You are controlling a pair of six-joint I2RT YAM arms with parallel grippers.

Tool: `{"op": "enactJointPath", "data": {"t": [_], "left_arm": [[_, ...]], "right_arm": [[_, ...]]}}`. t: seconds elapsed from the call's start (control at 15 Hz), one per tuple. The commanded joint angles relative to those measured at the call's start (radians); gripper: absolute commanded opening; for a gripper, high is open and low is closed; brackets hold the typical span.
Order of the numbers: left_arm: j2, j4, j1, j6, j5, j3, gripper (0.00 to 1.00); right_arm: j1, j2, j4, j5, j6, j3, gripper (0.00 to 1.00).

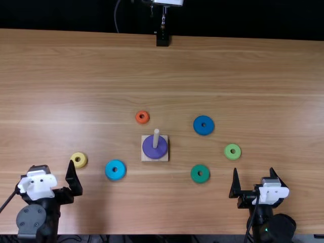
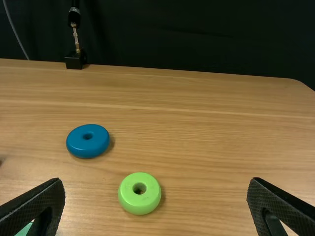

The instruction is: Build the Hanoi tower: stack the rings onto the peg from bottom to top in this color order: purple, dark blue, light blue, dark green, light green, yellow, orange.

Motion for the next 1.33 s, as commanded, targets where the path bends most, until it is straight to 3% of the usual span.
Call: {"op": "enactJointPath", "data": {"t": [0.0,0.27,0.33,0.53,0.6,0.8,1.0,1.27], "left_arm": [[-0.052,0.005,-0.008,0.004,-0.001,-0.064,1.00],[-0.132,0.005,-0.031,0.006,0.000,-0.189,1.00],[-0.161,0.006,-0.030,0.006,0.017,-0.215,1.00],[-0.193,0.005,-0.023,0.006,0.177,-0.282,1.00],[-0.201,0.005,-0.020,0.008,0.201,-0.287,1.00],[-0.220,-0.014,-0.013,0.019,0.168,-0.287,1.00],[-0.220,-0.152,-0.006,0.025,0.168,-0.287,1.00],[-0.220,-0.152,-0.006,0.023,0.168,-0.287,1.00]], "right_arm": [[-0.011,-0.013,-0.073,0.011,-0.002,-0.058,1.00],[-0.011,-0.013,-0.071,0.011,-0.002,-0.058,1.00],[-0.011,-0.013,-0.073,0.011,-0.002,-0.058,1.00],[-0.011,-0.013,-0.073,0.011,-0.002,-0.058,1.00],[-0.011,-0.013,-0.073,0.011,-0.002,-0.058,1.00],[-0.011,-0.013,-0.073,0.011,-0.002,-0.058,1.00],[-0.011,-0.013,-0.073,0.011,-0.002,-0.058,1.00],[-0.011,-0.013,-0.073,0.011,-0.002,-0.058,1.00]]}}
